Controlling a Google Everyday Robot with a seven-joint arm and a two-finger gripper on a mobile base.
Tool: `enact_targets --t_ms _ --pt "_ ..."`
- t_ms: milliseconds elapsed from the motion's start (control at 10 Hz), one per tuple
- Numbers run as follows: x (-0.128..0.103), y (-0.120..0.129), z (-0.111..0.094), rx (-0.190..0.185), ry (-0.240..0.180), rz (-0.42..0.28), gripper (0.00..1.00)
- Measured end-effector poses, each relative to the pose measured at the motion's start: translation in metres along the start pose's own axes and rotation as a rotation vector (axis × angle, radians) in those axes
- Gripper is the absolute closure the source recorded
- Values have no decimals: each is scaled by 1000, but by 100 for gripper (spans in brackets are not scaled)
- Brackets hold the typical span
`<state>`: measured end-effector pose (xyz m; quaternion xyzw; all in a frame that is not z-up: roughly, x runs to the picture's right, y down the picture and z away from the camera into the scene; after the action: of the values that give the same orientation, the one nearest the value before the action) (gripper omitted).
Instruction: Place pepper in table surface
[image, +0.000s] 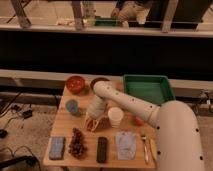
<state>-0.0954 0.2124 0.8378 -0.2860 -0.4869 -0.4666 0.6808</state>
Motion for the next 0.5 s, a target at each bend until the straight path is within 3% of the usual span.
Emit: enact_targets --t_ms 500 --pt "0 0 0 -1 0 0 47"
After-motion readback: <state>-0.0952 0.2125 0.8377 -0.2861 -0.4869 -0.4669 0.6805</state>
